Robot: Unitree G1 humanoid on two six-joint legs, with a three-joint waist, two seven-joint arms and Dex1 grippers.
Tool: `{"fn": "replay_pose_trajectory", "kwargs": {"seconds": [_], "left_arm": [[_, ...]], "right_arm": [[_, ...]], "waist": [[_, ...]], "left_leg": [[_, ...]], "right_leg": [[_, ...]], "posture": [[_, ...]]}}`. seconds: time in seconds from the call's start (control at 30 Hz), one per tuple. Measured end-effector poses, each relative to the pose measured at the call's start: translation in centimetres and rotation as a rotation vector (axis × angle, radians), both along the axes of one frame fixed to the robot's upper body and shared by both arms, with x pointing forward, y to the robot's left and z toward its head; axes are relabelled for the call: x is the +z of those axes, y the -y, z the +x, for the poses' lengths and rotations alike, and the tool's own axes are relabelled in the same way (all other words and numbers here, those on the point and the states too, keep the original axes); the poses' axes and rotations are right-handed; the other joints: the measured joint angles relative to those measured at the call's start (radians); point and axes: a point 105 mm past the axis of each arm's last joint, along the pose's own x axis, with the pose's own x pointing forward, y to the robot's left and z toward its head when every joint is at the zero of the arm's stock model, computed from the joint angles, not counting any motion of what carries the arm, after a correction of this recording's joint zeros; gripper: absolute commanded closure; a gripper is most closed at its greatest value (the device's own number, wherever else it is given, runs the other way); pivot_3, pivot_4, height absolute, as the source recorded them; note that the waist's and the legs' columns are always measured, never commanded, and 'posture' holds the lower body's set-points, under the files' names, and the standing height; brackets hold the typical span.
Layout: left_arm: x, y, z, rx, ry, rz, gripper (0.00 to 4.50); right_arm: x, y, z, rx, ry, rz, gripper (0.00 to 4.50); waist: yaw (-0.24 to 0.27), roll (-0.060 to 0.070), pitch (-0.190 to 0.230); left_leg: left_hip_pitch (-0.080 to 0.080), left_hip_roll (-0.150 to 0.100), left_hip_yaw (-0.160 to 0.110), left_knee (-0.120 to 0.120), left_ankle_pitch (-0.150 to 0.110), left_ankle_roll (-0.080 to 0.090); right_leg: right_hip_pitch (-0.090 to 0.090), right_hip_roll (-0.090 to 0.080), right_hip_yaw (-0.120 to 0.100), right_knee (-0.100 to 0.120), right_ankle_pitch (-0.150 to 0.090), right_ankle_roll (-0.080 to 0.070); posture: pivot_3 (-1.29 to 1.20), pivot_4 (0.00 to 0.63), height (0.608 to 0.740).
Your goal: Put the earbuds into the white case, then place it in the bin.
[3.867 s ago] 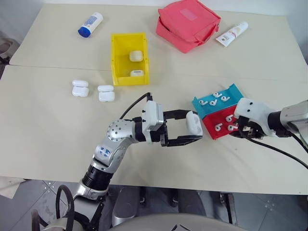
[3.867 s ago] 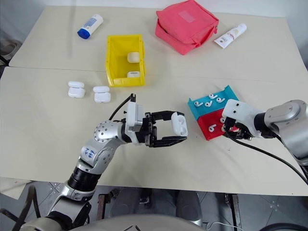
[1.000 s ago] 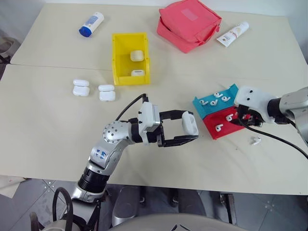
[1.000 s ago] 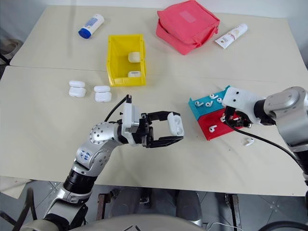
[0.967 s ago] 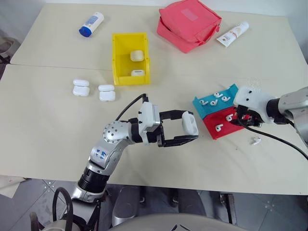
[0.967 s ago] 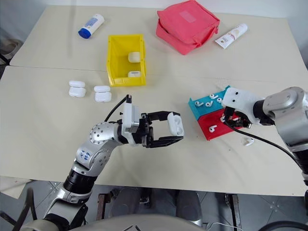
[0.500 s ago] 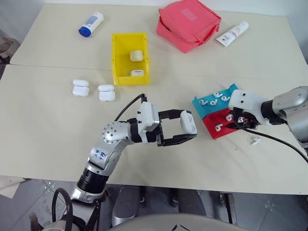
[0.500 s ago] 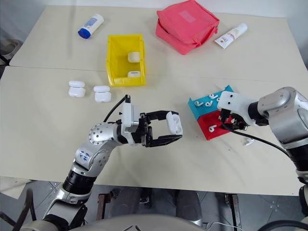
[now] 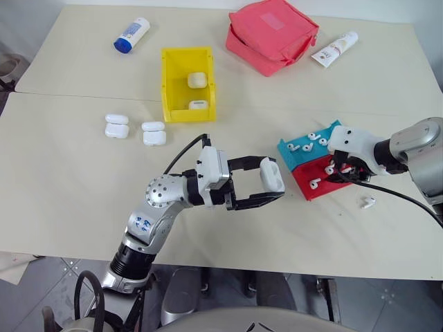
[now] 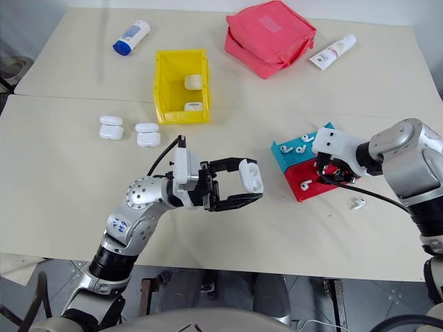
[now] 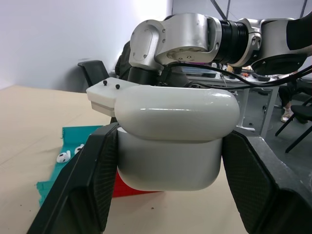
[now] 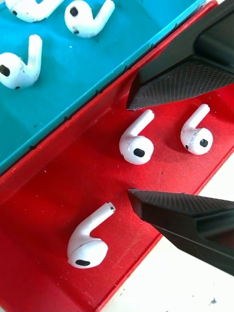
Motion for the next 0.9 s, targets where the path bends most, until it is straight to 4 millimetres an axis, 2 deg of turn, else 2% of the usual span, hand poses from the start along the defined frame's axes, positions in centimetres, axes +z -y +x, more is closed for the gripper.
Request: {"fn": "replay_pose_trajectory", "kwargs": {"seconds": [0.67,0.9], "left_arm": [[0.0,0.0,0.0,-0.001,0.001,0.0,1.69],[0.0,0.0,0.0,-0.002,0.001,0.001,1.69]], "right_arm": [[-0.3,0.3,-1.0,-0.021,-0.072,-0.021,1.84],[-0.1,0.2,-0.9,-0.019,-0.049,-0.028,1.84]], "waist": [[0.0,0.0,0.0],[-0.001,0.0,0.0]], "left_leg": [[0.0,0.0,0.0,0.0,0.0,0.0],[0.0,0.0,0.0,0.0,0.0,0.0]], "right_leg": [[0.0,0.0,0.0,0.0,0.0,0.0],[0.0,0.0,0.0,0.0,0.0,0.0]], "posture": [[0.0,0.15,0.74],[0.0,0.15,0.74]]}}
